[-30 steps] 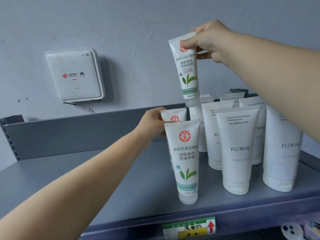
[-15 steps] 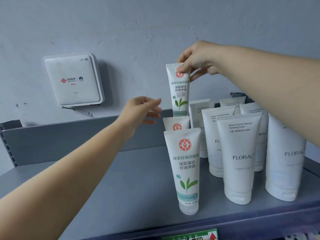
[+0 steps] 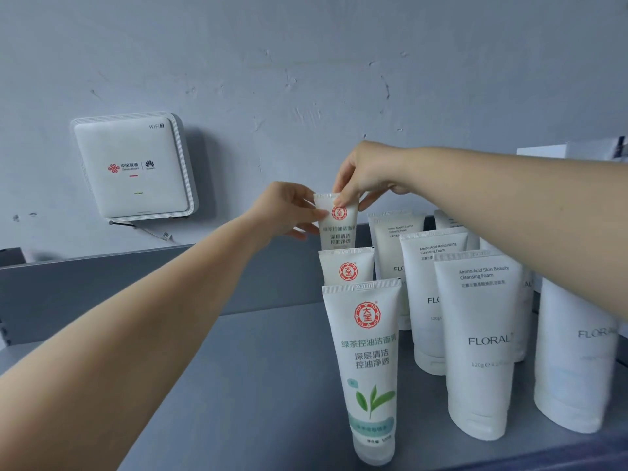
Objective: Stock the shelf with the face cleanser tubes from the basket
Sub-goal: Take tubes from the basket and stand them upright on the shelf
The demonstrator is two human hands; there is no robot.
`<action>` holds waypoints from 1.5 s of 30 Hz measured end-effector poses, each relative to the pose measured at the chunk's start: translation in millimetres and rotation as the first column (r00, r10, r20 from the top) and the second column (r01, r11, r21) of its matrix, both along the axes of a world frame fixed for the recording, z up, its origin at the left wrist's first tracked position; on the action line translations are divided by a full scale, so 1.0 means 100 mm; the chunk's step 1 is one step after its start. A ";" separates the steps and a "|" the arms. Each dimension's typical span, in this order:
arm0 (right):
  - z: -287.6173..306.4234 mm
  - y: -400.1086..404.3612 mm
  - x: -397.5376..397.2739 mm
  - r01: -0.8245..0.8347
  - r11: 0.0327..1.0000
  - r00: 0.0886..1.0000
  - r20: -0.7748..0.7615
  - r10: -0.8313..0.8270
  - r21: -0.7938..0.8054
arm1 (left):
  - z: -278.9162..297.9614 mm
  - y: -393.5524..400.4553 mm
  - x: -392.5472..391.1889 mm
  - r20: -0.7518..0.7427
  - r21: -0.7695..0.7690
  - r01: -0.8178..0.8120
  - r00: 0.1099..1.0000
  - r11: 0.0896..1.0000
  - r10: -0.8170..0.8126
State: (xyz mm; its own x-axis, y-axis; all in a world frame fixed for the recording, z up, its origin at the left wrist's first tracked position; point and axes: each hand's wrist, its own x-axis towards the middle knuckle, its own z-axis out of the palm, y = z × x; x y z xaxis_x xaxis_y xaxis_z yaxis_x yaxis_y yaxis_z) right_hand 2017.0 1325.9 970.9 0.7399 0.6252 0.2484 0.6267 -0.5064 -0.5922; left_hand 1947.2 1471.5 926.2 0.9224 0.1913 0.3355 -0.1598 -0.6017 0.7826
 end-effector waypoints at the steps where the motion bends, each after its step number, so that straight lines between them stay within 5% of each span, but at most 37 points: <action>1: -0.01 0.00 0.01 0.004 0.999 1.000 0.016 -0.003 -0.044 | -0.03 0.01 0.03 -0.025 0.009 0.005 1.000 1.000 -0.005; 12: -0.23 0.11 0.08 0.028 0.930 0.988 0.153 0.031 -0.367 | -0.32 0.03 0.21 -0.145 0.125 0.008 0.989 0.992 0.010; 26: -0.22 0.15 0.00 0.091 0.859 0.931 0.349 0.106 -0.504 | -0.32 0.07 0.19 -0.171 0.129 0.020 0.985 0.992 0.002; 36: 0.02 -0.07 -0.23 0.160 0.904 0.854 0.515 0.074 -0.396 | -0.29 0.00 0.07 -0.169 0.236 -0.070 0.979 0.969 0.112; 40: 0.09 -0.19 -0.43 0.211 0.919 0.813 0.582 0.025 -0.334 | -0.17 -0.02 -0.08 -0.026 0.276 -0.174 0.982 0.945 0.189; 45: 0.17 -0.34 -0.81 0.346 0.917 0.645 0.760 -0.080 -0.196 | 0.03 -0.11 -0.47 0.163 0.367 -0.221 0.972 0.904 0.172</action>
